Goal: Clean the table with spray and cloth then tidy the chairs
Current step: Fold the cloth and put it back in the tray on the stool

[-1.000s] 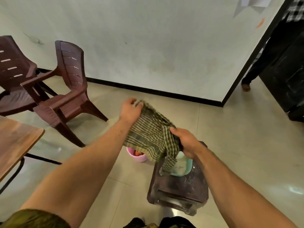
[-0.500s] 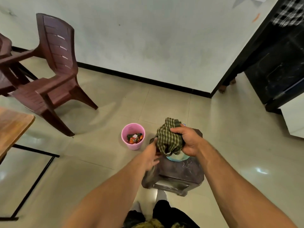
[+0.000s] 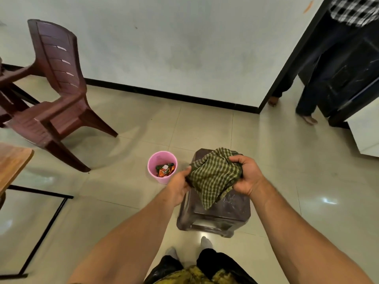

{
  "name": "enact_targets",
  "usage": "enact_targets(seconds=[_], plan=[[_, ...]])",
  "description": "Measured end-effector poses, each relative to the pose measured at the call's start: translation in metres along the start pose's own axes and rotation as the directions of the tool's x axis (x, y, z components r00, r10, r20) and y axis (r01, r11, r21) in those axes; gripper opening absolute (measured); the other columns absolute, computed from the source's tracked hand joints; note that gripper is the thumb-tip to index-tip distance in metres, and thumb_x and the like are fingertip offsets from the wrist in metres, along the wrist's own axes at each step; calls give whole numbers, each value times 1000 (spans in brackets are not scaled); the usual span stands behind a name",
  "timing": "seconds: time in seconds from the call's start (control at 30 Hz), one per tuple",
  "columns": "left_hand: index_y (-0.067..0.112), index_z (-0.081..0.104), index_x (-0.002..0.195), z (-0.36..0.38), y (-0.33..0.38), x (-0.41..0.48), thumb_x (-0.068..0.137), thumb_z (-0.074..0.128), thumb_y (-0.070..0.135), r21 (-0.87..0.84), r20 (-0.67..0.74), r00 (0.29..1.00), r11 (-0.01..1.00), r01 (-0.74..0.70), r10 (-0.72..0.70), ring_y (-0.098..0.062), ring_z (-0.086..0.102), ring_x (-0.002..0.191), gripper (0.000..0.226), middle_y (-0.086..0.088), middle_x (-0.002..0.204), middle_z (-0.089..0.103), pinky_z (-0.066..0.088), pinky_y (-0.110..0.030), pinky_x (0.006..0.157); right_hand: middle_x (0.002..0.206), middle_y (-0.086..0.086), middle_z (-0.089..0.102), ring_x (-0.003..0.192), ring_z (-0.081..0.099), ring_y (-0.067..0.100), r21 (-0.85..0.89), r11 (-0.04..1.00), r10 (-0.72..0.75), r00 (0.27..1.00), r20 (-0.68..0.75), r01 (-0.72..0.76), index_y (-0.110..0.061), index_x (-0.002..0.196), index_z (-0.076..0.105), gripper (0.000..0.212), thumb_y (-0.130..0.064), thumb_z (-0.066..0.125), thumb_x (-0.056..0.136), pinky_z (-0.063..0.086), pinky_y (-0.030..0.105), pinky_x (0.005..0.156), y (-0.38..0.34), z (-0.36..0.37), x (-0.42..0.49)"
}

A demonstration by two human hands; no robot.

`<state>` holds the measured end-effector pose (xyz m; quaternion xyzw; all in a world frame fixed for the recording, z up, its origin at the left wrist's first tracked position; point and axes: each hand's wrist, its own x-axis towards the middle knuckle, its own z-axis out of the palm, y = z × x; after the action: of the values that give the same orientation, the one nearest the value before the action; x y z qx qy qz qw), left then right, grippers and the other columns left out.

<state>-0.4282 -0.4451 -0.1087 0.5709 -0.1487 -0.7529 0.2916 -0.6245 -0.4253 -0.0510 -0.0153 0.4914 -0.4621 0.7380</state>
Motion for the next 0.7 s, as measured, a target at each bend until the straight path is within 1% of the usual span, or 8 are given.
enact_targets(seconds=[0.07,0.1,0.2,0.33,0.43,0.53,0.6,0.7], plan=[[-1,57,122,1,1,4,101,59,18,-83,-69,996,995,-56,50,-30,65,109,29,-14,114,70,52,-45,101,102,24,73,83,73,36,-132,990,40,995,-88,-52,5,112,65,32,-13,47,92,56,46,82,-9,-16,4],[1,57,117,0,4,5,100,59,17,-93,-98,993,993,-77,68,-30,66,106,23,-14,109,69,54,-45,97,101,23,74,81,74,34,-229,969,63,990,-127,-91,3,118,64,32,-13,47,96,58,44,76,-12,-23,6],[8,55,100,-3,10,9,96,65,16,-31,-243,962,990,-138,126,-33,67,101,13,-15,102,68,57,-49,90,99,19,76,77,75,29,-403,906,53,978,-202,-132,-3,127,59,28,-10,52,100,63,42,65,-21,-48,9],[8,53,113,9,18,7,92,65,17,42,-286,949,991,-127,133,-34,65,105,26,-15,104,67,56,-49,94,97,17,76,79,74,27,-442,890,49,988,-150,-111,-7,121,59,21,-7,54,100,63,40,68,-30,-65,10],[5,55,107,16,19,7,92,63,18,63,-277,957,995,-78,92,-32,65,104,21,-16,106,69,54,-46,95,95,18,76,79,73,27,-424,897,77,988,-132,-126,-2,116,62,19,-7,55,99,62,38,67,-33,-70,9],[5,58,113,17,21,7,95,60,21,127,-283,953,989,-75,108,-29,66,101,24,-14,105,70,55,-41,81,93,18,71,79,70,27,-241,966,79,993,-84,-97,8,117,62,28,-6,57,93,62,36,68,-40,-80,10],[4,59,119,18,23,6,98,57,19,223,-296,937,967,-123,187,-23,65,92,26,-10,101,69,51,-34,68,90,16,71,76,70,26,-133,988,63,994,-89,-74,7,113,63,25,-7,56,93,62,35,69,-43,-89,13],[-5,63,120,14,25,6,98,56,13,384,-315,885,899,-211,343,-21,64,84,28,-13,100,67,48,-27,63,78,12,73,64,71,21,-300,952,-7,977,-213,-59,5,101,67,18,-6,53,99,58,31,57,-42,-95,15]])
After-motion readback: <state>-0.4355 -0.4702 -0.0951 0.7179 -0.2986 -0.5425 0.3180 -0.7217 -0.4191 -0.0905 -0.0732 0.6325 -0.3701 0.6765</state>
